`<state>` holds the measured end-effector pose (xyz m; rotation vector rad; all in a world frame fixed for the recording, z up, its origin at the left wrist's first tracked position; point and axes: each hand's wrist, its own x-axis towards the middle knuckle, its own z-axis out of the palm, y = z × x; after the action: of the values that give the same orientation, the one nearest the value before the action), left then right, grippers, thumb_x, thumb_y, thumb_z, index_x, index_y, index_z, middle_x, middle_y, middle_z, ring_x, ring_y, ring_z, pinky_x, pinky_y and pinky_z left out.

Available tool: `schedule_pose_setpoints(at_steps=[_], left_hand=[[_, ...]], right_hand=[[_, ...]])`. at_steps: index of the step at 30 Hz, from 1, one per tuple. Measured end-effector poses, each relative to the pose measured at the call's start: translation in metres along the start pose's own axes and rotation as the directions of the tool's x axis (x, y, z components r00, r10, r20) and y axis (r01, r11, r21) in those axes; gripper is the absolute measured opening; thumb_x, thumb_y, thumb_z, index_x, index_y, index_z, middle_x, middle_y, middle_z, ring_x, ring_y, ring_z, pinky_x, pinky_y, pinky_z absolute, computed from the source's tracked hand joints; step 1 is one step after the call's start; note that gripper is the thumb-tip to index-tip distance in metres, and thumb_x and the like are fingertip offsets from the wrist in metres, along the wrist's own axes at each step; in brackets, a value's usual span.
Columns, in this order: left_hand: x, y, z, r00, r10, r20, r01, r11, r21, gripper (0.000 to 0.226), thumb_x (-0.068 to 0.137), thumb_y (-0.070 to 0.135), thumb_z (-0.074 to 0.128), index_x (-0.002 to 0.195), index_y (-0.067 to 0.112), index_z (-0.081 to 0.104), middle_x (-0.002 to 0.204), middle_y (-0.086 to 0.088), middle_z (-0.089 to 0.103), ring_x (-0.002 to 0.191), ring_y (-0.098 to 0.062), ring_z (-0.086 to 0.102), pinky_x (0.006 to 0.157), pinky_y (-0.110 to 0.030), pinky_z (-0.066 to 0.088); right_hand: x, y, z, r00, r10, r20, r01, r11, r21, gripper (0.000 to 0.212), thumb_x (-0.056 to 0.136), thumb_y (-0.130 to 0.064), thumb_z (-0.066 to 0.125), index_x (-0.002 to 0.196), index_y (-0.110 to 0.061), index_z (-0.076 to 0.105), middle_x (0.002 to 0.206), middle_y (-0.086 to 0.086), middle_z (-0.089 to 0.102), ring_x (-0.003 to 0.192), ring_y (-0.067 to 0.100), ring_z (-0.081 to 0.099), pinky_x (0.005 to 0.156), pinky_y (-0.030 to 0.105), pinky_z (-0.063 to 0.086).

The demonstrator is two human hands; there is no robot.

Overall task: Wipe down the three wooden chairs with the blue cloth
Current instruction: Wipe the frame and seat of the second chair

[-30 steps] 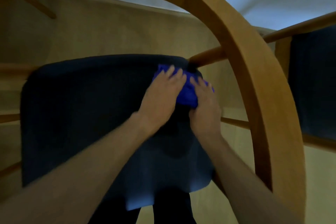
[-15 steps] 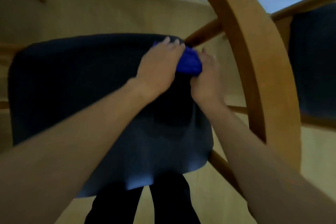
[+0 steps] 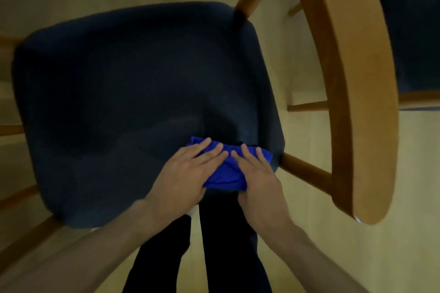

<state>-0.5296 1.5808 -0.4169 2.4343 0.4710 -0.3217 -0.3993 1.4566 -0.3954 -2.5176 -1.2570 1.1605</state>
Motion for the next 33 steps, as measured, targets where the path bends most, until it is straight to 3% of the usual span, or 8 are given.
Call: schedule_pose_setpoints(at_steps=[3, 7, 11, 15, 20, 23, 27, 33], left_hand=[[0.03, -0.002, -0.024, 0.996, 0.028, -0.09, -0.026, 0.999, 0.022, 0.064, 0.063, 0.005, 0.061, 0.126, 0.008, 0.06, 0.126, -0.009, 0.063, 0.114, -0.03, 0.061, 0.088, -0.041, 0.052], [0.106, 0.001, -0.054, 0.982, -0.039, -0.184, 0.054, 0.996, 0.077, 0.066, 0.079, -0.002, 0.059, 0.142, 0.006, 0.041, 0.145, -0.012, 0.045, 0.134, -0.03, 0.041, 0.106, -0.044, 0.038], [0.136, -0.001, -0.048, 0.993, -0.037, -0.115, 0.055, 0.986, 0.158, 0.067, 0.088, 0.004, 0.056, 0.149, 0.017, 0.03, 0.156, -0.003, 0.026, 0.145, -0.024, 0.019, 0.117, -0.038, 0.018], [0.06, -0.002, -0.013, 0.991, 0.12, -0.065, -0.106, 0.979, 0.176, 0.059, 0.08, 0.012, 0.029, 0.134, 0.01, 0.054, 0.141, -0.01, 0.051, 0.133, -0.033, 0.042, 0.108, -0.043, 0.033], [-0.016, 0.012, 0.014, 0.981, 0.172, 0.095, -0.188, 0.961, 0.201, 0.056, 0.074, 0.013, 0.06, 0.129, 0.019, 0.059, 0.133, 0.0, 0.059, 0.126, -0.023, 0.052, 0.108, -0.031, 0.032], [0.006, 0.012, -0.008, 0.987, 0.16, -0.005, -0.157, 0.974, 0.165, 0.061, 0.073, 0.013, 0.037, 0.13, 0.012, 0.059, 0.132, -0.006, 0.059, 0.123, -0.027, 0.055, 0.099, -0.041, 0.044], [0.08, 0.016, -0.038, 0.991, 0.04, -0.129, -0.016, 0.983, 0.183, 0.066, 0.081, -0.001, 0.057, 0.144, 0.011, 0.04, 0.15, -0.007, 0.039, 0.139, -0.027, 0.035, 0.111, -0.042, 0.031], [0.081, 0.023, -0.003, 0.983, 0.158, -0.093, -0.145, 0.98, 0.134, 0.049, 0.083, 0.0, 0.04, 0.129, 0.005, 0.058, 0.137, -0.013, 0.054, 0.132, -0.035, 0.043, 0.11, -0.042, 0.033]], right_hand=[[0.023, -0.002, -0.027, 0.989, 0.033, -0.141, -0.022, 0.997, 0.078, 0.078, 0.082, 0.005, 0.061, 0.147, -0.028, 0.036, 0.158, -0.007, 0.027, 0.149, 0.017, 0.014, 0.119, 0.029, 0.008], [0.083, 0.009, -0.066, 0.921, 0.111, -0.373, -0.048, 0.983, 0.175, 0.072, 0.083, 0.009, 0.052, 0.145, -0.026, 0.044, 0.158, 0.004, 0.031, 0.148, 0.026, 0.018, 0.122, 0.043, 0.016], [0.094, -0.003, -0.035, 0.873, 0.319, -0.369, -0.241, 0.94, 0.241, 0.079, 0.087, 0.01, 0.048, 0.154, -0.026, 0.025, 0.162, 0.01, 0.011, 0.149, 0.034, 0.006, 0.122, 0.043, 0.011], [0.025, -0.013, 0.022, 0.871, 0.365, -0.328, -0.307, 0.927, 0.215, 0.08, 0.093, 0.002, 0.052, 0.156, -0.028, 0.012, 0.164, 0.002, -0.002, 0.15, 0.028, -0.006, 0.117, 0.031, 0.004], [-0.049, -0.018, 0.056, 0.923, 0.377, -0.074, -0.337, 0.887, 0.314, 0.07, 0.095, -0.009, 0.053, 0.154, -0.028, 0.02, 0.163, 0.002, 0.011, 0.148, 0.025, 0.02, 0.12, 0.037, 0.024], [-0.032, -0.016, 0.026, 0.918, 0.344, -0.197, -0.29, 0.922, 0.257, 0.074, 0.092, -0.003, 0.053, 0.153, -0.03, 0.021, 0.164, -0.001, 0.006, 0.15, 0.022, 0.009, 0.122, 0.038, 0.016], [0.036, 0.003, -0.023, 0.833, 0.276, -0.479, -0.262, 0.96, 0.098, 0.08, 0.085, 0.004, 0.056, 0.153, -0.026, 0.025, 0.163, 0.006, 0.012, 0.151, 0.026, 0.004, 0.121, 0.04, 0.006], [0.021, 0.008, 0.031, 0.807, 0.423, -0.413, -0.342, 0.904, 0.257, 0.079, 0.091, 0.005, 0.051, 0.156, -0.023, 0.015, 0.164, 0.002, 0.008, 0.151, 0.024, 0.003, 0.119, 0.034, 0.012]])
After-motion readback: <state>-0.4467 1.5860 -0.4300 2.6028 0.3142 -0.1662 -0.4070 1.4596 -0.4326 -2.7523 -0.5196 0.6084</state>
